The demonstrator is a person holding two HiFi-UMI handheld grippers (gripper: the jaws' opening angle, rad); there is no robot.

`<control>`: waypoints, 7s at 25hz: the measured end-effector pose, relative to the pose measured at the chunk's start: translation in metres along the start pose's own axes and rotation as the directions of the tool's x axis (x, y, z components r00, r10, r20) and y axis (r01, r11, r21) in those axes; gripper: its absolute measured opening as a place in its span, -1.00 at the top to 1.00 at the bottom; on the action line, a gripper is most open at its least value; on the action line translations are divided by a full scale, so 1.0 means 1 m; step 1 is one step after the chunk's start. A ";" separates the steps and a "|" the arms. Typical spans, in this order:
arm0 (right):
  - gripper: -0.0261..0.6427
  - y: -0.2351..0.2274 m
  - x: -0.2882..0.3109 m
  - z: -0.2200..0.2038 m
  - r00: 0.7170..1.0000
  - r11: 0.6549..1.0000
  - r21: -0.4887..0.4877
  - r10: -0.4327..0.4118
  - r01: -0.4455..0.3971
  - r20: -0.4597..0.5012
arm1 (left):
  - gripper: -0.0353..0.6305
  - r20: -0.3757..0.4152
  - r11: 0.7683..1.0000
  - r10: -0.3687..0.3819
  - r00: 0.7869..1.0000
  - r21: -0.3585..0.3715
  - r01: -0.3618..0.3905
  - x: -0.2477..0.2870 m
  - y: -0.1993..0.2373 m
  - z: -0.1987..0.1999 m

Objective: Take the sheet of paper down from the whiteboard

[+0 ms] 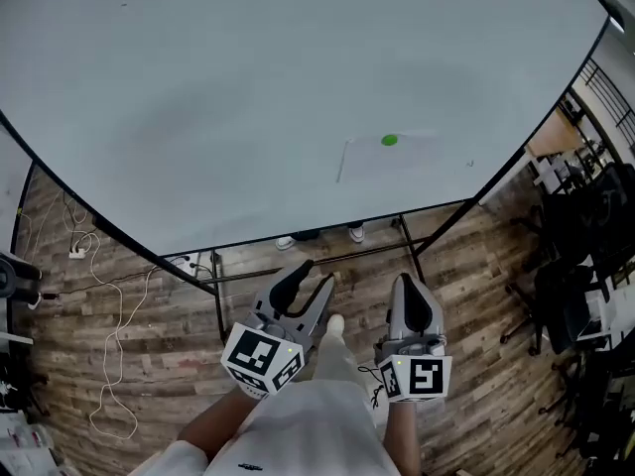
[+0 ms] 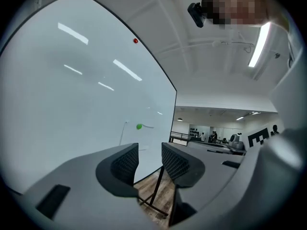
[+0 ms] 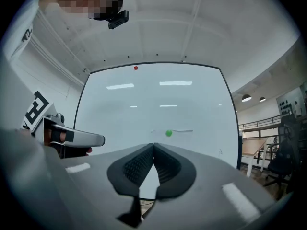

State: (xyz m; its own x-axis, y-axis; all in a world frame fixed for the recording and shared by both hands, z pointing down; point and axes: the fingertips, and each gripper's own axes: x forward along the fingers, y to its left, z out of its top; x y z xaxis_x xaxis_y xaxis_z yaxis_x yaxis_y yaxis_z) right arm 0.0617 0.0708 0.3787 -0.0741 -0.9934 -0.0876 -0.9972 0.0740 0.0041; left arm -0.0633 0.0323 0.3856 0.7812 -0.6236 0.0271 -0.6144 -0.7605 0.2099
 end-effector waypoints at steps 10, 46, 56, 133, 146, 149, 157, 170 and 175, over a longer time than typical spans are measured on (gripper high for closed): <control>0.89 -0.053 0.128 0.010 0.983 0.983 -0.042 0.182 -0.181 0.018 | 0.46 0.003 0.993 0.116 0.993 -0.004 -0.116 0.119 0.053 0.017; 0.89 -0.087 0.203 -0.006 0.984 0.984 0.010 0.177 -0.177 -0.034 | 0.46 -0.104 0.993 0.118 0.988 -0.007 -0.119 0.198 0.102 -0.003; 0.89 -0.087 0.205 -0.001 0.984 0.984 0.013 0.177 -0.177 -0.026 | 0.59 -0.104 0.992 0.122 0.987 0.028 -0.120 0.200 0.102 0.000; 0.54 -0.084 0.191 0.007 0.995 0.990 0.124 -0.052 0.062 -0.083 | 0.88 -0.154 0.999 -0.038 0.987 0.011 0.040 0.184 0.073 -0.005; 0.54 -0.077 0.152 0.017 0.993 0.993 0.060 -0.095 0.099 -0.063 | 0.88 -0.223 0.986 -0.148 0.964 0.038 0.161 0.150 0.062 -0.018; 0.54 -0.073 0.148 0.018 0.994 0.994 0.046 -0.092 0.094 -0.059 | 0.88 -0.226 0.985 -0.158 0.961 0.037 0.170 0.142 0.062 -0.016; 0.54 -0.060 0.140 0.010 0.997 0.999 0.007 -0.046 0.046 -0.055 | 0.88 -0.217 0.984 -0.167 0.962 0.022 0.176 0.124 0.069 -0.016; 0.53 -0.064 0.140 -0.002 0.996 0.998 0.005 -0.055 0.056 -0.071 | 0.88 -0.152 0.987 -0.146 0.978 0.041 0.154 0.128 0.076 0.001; 0.54 -0.063 0.145 -0.004 0.996 0.999 0.006 -0.053 0.054 -0.076 | 0.88 -0.132 0.987 -0.143 0.981 0.052 0.151 0.134 0.078 0.010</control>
State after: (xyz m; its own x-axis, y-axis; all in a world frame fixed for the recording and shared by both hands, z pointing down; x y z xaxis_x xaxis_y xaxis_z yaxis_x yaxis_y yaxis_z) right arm 0.1134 -0.0783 0.3700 -0.0210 -0.9997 -0.0121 -0.9998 0.0211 -0.0066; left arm -0.0082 -0.1125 0.3959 0.8688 -0.4791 0.1255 -0.4943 -0.8544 0.1603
